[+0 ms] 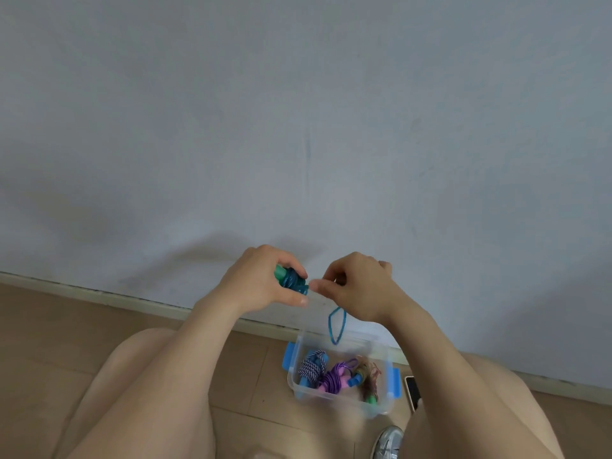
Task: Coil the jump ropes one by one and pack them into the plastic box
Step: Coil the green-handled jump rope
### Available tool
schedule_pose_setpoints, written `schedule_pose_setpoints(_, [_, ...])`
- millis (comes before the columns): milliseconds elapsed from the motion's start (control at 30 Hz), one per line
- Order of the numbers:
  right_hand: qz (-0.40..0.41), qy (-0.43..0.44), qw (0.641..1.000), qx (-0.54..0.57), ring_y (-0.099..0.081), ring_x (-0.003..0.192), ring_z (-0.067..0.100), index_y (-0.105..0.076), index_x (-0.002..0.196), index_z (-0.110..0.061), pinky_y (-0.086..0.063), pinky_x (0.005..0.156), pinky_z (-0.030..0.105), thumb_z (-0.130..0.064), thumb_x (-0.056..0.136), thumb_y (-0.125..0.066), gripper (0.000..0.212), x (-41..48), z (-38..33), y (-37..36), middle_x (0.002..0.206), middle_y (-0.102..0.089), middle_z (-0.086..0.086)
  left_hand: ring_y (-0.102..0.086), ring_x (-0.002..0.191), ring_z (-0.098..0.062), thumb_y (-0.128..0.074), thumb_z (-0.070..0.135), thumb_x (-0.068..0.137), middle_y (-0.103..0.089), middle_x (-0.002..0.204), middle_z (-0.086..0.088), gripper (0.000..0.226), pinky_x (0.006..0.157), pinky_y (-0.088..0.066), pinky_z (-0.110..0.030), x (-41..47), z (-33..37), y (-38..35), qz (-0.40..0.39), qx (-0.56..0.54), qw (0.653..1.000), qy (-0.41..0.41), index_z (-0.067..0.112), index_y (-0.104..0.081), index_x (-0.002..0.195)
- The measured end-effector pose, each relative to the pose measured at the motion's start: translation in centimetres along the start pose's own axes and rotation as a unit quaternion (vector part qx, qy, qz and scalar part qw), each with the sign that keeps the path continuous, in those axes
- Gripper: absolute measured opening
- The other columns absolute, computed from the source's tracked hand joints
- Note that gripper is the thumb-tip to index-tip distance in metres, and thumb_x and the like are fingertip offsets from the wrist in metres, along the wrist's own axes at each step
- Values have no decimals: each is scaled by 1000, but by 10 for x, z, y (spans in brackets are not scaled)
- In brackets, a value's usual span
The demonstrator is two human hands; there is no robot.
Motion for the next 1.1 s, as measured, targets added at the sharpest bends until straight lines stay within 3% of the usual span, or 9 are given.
schedule_pose_setpoints(100, [37, -17, 978, 202, -57, 55, 2, -78, 79, -21, -44, 61, 20, -49, 91, -78, 30, 2, 6, 5, 56, -63, -14, -69, 80, -2, -96, 50, 67, -76, 88, 19, 31, 78, -56, -29, -1, 8, 3, -24, -52, 998, -21, 39, -80, 91])
schedule_pose_setpoints(167, [57, -33, 950, 304, -62, 57, 9, -80, 82, -16, -47, 59, 23, -37, 92, -81, 23, 2, 7, 3, 61, -67, -7, -66, 70, 0, -89, 44, 80, -76, 84, 17, 17, 68, -54, -25, -2, 15, 3, -24, -106, 994, -34, 36, -82, 93])
schedule_pose_setpoints(267, [73, -59, 904, 418, -48, 59, 19, -80, 84, -13, -44, 55, 28, -31, 93, -81, 20, 1, 4, 0, 64, -55, 3, -57, 56, -2, -77, 42, 92, -73, 80, 13, 16, 57, -47, -20, -4, 22, 6, 3, -191, 981, -34, 30, -82, 101])
schedule_pose_setpoints(500, [50, -126, 860, 493, -39, 54, 13, -75, 83, -11, -37, 47, 23, -51, 93, -75, 41, 2, -6, -8, 67, -50, 2, -60, 54, -25, -70, 43, 95, -73, 75, -17, 37, 58, -51, -34, -4, 28, 9, 91, -315, 944, -25, 7, -76, 89])
schedule_pose_setpoints(633, [17, -141, 836, 530, -38, 46, 10, -68, 83, -16, -26, 47, 27, -29, 106, -60, 28, 2, -16, -24, 80, -46, 5, -57, 59, -24, -68, 43, 100, -72, 78, -13, 40, 60, -51, -36, 1, 22, 2, 135, -380, 915, 9, 5, -74, 89])
schedule_pose_setpoints(767, [-2, -131, 848, 513, -41, 51, 11, -79, 91, -17, -30, 49, 26, -37, 108, -56, 35, -2, -25, -31, 81, -53, 2, -58, 58, -21, -69, 42, 100, -72, 74, -12, 42, 63, -51, -38, 4, 19, -4, 197, -394, 897, 48, 3, -71, 86])
schedule_pose_setpoints(867, [-14, -93, 887, 452, -44, 56, 12, -82, 97, -19, -37, 51, 24, -35, 106, -59, 30, -4, -30, -32, 78, -60, 1, -58, 56, -17, -72, 43, 97, -72, 72, -9, 43, 63, -55, -37, 6, 14, -6, 250, -401, 876, 94, 2, -70, 89])
schedule_pose_setpoints(1000, [23, -1, 958, 287, -42, 60, 9, -76, 78, -14, -40, 62, 28, -22, 95, -63, 23, -4, -30, -28, 70, -61, 11, -62, 53, -14, -78, 46, 91, -75, 78, -5, 39, 61, -54, -35, 10, 9, -6, 237, -311, 915, 95, 8, -70, 91])
schedule_pose_setpoints(1100, [-4, 11, 964, 264, -44, 60, 14, -73, 74, -11, -42, 62, 31, -15, 85, -66, 14, -4, -25, -20, 67, -61, 6, -68, 65, -13, -83, 50, 85, -73, 83, 4, 37, 61, -56, -33, 10, 7, -5, 211, -166, 960, 81, 18, -66, 90])
Point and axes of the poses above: each hand's wrist, its own x-axis towards the middle knuckle, its own y-axis out of the back of the hand, z = x × y, the point moved 2 cm from there along x, towards the middle knuckle
